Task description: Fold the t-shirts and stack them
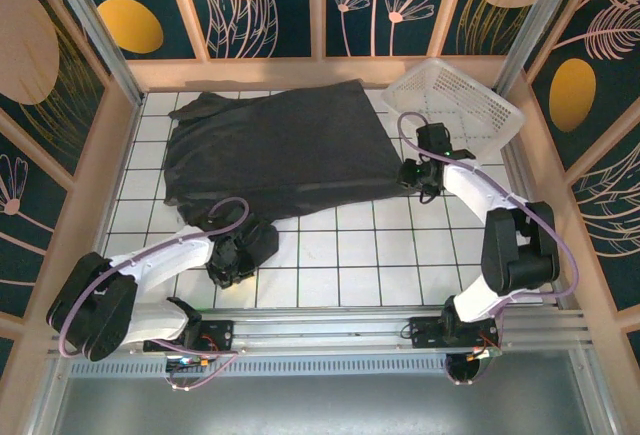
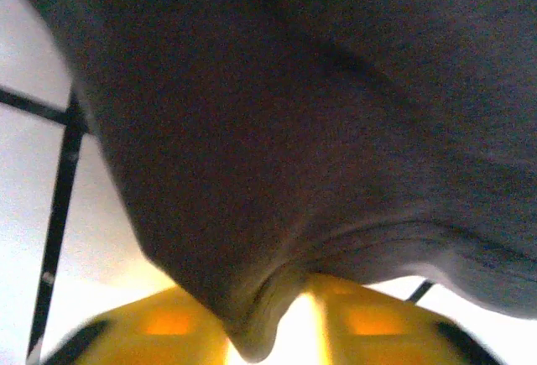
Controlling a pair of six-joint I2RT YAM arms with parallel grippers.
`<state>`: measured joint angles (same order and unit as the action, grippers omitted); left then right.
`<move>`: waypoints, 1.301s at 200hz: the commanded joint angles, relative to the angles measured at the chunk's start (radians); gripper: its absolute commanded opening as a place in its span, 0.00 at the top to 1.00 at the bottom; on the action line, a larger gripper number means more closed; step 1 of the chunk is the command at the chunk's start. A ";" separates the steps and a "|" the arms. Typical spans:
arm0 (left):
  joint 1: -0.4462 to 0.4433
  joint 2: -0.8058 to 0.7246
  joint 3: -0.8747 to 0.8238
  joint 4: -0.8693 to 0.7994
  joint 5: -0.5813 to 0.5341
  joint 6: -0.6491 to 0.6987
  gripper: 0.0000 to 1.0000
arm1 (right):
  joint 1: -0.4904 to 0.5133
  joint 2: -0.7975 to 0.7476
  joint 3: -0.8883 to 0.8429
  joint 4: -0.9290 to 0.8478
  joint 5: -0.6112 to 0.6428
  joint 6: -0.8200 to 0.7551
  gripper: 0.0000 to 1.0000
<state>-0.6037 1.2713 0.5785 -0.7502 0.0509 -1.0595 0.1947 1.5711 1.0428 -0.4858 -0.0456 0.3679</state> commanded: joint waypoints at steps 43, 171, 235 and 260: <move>-0.004 -0.242 -0.014 -0.106 -0.220 -0.222 1.00 | -0.072 0.079 -0.035 0.084 0.019 0.078 0.57; -0.004 -0.408 0.142 -0.374 -0.330 -0.419 1.00 | -0.020 0.230 0.001 0.107 0.022 0.124 0.89; -0.003 -0.519 0.203 -0.543 -0.363 -0.584 1.00 | 0.088 -0.016 -0.172 -0.032 0.108 0.221 1.00; -0.004 -0.593 0.202 -0.632 -0.353 -0.675 1.00 | 0.179 -0.184 -0.274 -0.148 0.136 0.305 1.00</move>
<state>-0.6052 0.7380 0.7639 -1.2251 -0.2893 -1.6108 0.3027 1.5387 0.8513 -0.4576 0.0345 0.5701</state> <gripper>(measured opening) 0.044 0.052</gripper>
